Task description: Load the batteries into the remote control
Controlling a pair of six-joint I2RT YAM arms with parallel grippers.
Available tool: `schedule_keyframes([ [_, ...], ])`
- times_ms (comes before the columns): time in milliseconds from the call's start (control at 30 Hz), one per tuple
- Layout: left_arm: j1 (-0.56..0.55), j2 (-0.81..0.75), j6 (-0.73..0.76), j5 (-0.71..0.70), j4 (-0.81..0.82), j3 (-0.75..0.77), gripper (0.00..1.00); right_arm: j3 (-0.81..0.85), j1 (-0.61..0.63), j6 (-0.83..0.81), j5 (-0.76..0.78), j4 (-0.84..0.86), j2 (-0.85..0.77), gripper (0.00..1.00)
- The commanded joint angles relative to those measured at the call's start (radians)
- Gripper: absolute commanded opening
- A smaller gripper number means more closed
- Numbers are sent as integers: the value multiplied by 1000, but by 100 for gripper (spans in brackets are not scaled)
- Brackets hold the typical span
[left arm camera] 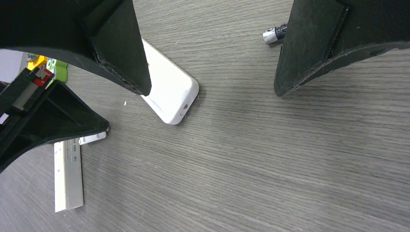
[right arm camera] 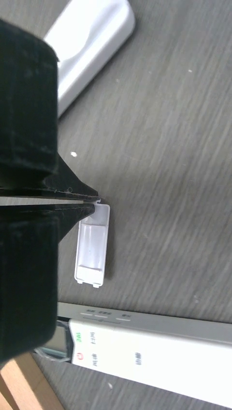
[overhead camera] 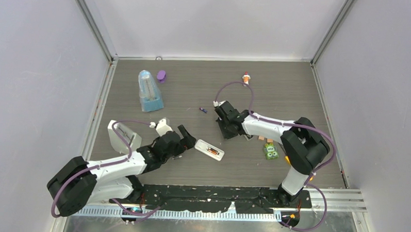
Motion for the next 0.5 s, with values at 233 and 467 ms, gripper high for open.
schedule_keyframes([
  [233,12,-207,206,55,79,53,100,-171,0,233,-231,178,-518,5],
  [467,36,-371,239,235,135,130,100,-308,-1,481,-463,457,-801,5],
])
